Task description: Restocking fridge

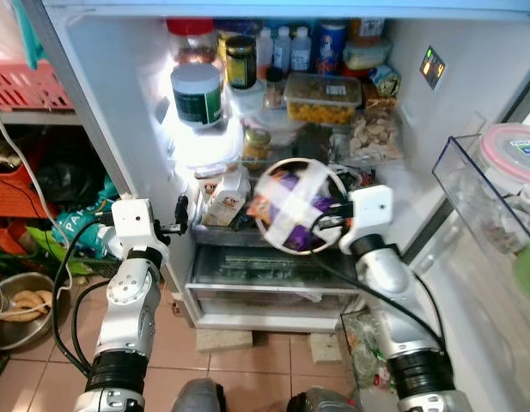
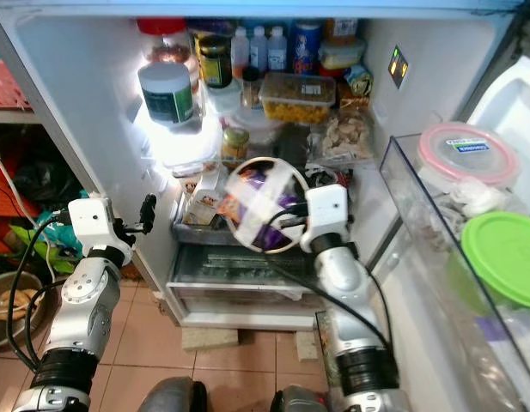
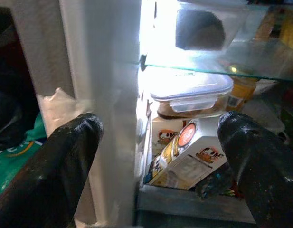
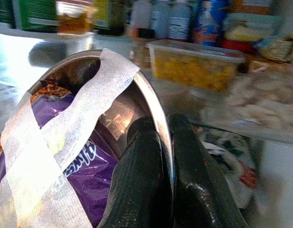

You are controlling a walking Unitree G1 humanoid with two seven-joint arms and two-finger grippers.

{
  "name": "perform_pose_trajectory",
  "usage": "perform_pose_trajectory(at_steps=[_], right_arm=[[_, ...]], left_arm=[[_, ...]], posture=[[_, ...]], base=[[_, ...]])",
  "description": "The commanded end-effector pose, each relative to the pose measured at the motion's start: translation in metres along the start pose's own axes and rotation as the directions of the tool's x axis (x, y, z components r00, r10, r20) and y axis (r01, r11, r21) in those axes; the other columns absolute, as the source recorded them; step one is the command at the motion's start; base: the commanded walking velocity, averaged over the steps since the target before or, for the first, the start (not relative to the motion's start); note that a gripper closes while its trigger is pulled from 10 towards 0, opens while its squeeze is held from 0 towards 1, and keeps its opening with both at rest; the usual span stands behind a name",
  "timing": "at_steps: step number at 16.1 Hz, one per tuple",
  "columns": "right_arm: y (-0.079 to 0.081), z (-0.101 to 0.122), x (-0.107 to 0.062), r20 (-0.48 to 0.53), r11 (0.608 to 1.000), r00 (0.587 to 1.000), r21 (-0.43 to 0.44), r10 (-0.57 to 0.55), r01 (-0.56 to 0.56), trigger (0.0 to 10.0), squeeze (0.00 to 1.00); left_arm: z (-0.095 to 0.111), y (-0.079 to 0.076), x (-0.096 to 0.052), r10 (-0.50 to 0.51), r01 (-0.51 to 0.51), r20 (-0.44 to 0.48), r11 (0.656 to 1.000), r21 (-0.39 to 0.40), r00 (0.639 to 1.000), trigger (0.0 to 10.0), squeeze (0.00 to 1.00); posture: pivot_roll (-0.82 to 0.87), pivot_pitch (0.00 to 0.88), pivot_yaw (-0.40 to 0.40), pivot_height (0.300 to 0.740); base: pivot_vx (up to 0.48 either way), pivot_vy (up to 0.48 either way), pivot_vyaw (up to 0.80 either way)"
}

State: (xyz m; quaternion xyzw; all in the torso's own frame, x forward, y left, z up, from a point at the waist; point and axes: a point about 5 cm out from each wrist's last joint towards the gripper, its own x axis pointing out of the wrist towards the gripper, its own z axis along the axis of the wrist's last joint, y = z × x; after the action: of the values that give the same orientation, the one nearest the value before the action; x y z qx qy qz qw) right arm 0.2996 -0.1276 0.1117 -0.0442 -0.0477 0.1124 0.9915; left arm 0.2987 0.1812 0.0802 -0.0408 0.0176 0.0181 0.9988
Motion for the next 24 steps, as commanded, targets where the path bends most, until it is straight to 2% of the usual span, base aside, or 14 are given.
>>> perform_pose_trajectory(at_steps=[1, 4, 11, 15, 18, 20, 22, 23, 24], right_arm=[[0.002, 0.009, 0.004, 0.043, 1.0, 0.999, 0.003, 0.011, -0.011, 10.0, 0.0], [0.002, 0.009, 0.004, 0.042, 1.0, 0.999, 0.003, 0.007, -0.007, 10.0, 0.0], [0.001, 0.008, 0.005, 0.029, 1.0, 1.0, 0.003, -0.011, 0.011, 10.0, 0.0], [0.002, 0.007, 0.008, 0.026, 0.999, 0.999, 0.031, -0.02, 0.02, 10.0, 0.0], [0.004, 0.012, 0.015, 0.028, 0.991, 0.998, 0.117, -0.063, 0.06, 10.0, 0.0], [0.004, 0.012, 0.02, 0.019, 0.981, 0.994, 0.164, -0.104, 0.099, 10.0, 0.0], [0.001, 0.013, 0.026, 0.019, 0.981, 0.994, 0.164, -0.109, 0.104, 10.0, 0.0], [-0.002, 0.013, 0.03, 0.016, 0.981, 0.994, 0.164, -0.112, 0.108, 10.0, 0.0], [-0.003, 0.014, 0.034, 0.017, 0.978, 0.993, 0.173, -0.119, 0.115, 10.0, 0.0]], left_arm=[[0.002, 0.004, 0.001, 0.009, -0.009, -0.001, 1.0, 0.003, 1.0, 10.0, 0.0], [0.003, 0.003, 0.001, 0.002, -0.002, 0.001, 1.0, 0.005, 1.0, 10.0, 0.0], [0.005, 0.004, 0.001, -0.022, 0.021, 0.01, 1.0, 0.019, 1.0, 10.0, 0.0], [0.004, 0.008, -0.002, -0.005, 0.005, 0.009, 1.0, 0.026, 1.0, 10.0, 0.0], [0.0, 0.011, -0.017, -0.009, 0.009, -0.01, 1.0, -0.004, 1.0, 10.0, 0.0], [-0.008, 0.012, -0.041, -0.052, 0.049, -0.058, 0.998, -0.041, 0.997, 10.0, 0.0], [-0.009, 0.003, -0.054, -0.131, 0.129, -0.071, 0.991, -0.035, 0.989, 10.0, 0.0], [-0.009, -0.007, -0.066, -0.215, 0.215, -0.088, 0.977, -0.005, 0.973, 10.0, 0.0], [-0.01, -0.01, -0.071, -0.24, 0.242, -0.106, 0.97, 0.008, 0.965, 10.0, 0.0]], posture=[[0.05, 0.065, 0.022, 0.74], [0.05, 0.066, 0.024, 0.74], [0.05, 0.067, 0.025, 0.74], [0.06, 0.069, 0.026, 0.74], [0.08, 0.089, 0.048, 0.74], [0.1, 0.107, 0.063, 0.74], [0.13, 0.127, 0.069, 0.74], [0.14, 0.134, 0.071, 0.74], [0.16, 0.139, 0.074, 0.74]], base=[[0.0, 0.48, 0.0], [0.0, 0.48, 0.0], [0.0, 0.0, 0.0], [0.0, 0.0, -0.49], [0.0, 0.0, 0.0], [0.0, 0.0, 0.0], [0.0, 0.0, 0.0], [0.0, 0.0, 0.0], [0.0, 0.0, 0.0]])
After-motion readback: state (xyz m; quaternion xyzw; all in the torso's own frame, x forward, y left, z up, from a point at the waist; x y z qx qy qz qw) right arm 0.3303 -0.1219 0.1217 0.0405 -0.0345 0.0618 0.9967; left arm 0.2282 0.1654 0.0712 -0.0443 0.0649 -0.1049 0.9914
